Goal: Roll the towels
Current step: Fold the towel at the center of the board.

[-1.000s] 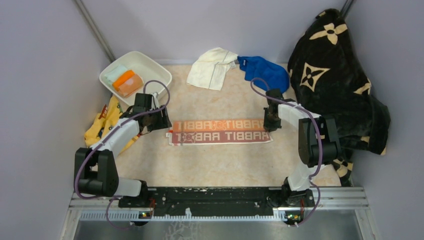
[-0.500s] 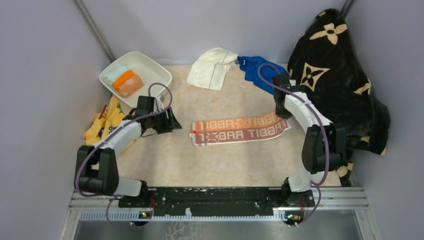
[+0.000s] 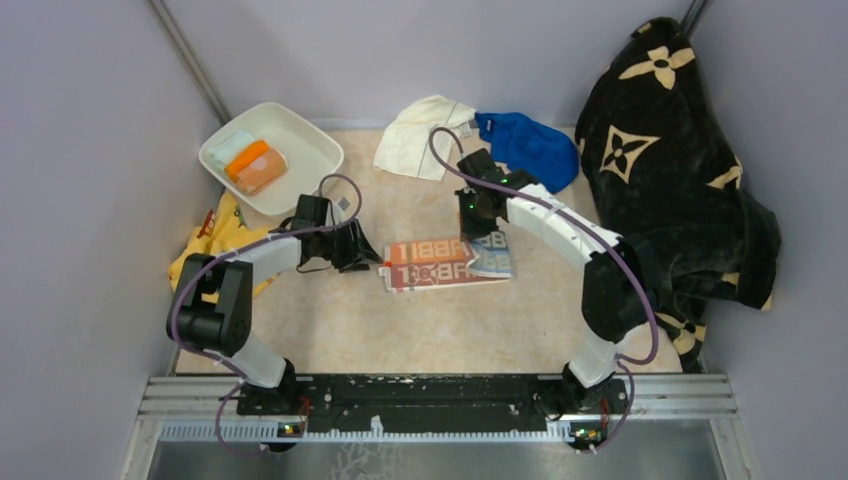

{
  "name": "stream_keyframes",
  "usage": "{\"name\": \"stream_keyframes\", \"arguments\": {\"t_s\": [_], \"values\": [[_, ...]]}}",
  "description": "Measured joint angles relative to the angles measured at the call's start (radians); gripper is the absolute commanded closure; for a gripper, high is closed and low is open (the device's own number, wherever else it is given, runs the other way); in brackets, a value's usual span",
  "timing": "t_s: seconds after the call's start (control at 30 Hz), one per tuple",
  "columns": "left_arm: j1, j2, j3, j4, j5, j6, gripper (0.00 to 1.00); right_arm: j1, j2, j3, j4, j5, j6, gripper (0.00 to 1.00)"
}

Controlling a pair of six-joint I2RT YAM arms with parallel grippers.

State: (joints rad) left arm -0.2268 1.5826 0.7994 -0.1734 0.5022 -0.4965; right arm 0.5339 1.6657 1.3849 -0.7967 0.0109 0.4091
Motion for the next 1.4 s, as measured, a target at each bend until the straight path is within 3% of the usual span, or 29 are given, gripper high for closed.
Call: {"name": "stream_keyframes", "arguments": {"t_s": [0.23,0.5,0.63,1.07,1.4], "values": [[-0.018,0.044,0.000,0.044,0.024,-0.021,0.57,0.108,0.154,0.100,0.051,-0.063,0.101,1.00],[-0.047,0.085,0.000,0.066,0.038,-0.032,0.76,0.187,0.266,0.206,0.060,-0.092,0.156,1.00],[-0.059,0.100,0.000,0.075,0.041,-0.033,0.81,0.218,0.308,0.246,0.062,-0.098,0.171,1.00],[-0.067,0.106,-0.008,0.077,0.036,-0.031,0.83,0.256,0.427,0.280,0.113,-0.127,0.220,1.00],[-0.071,0.106,-0.008,0.075,0.022,-0.031,0.82,0.256,0.454,0.280,0.155,-0.189,0.231,0.87]]}}
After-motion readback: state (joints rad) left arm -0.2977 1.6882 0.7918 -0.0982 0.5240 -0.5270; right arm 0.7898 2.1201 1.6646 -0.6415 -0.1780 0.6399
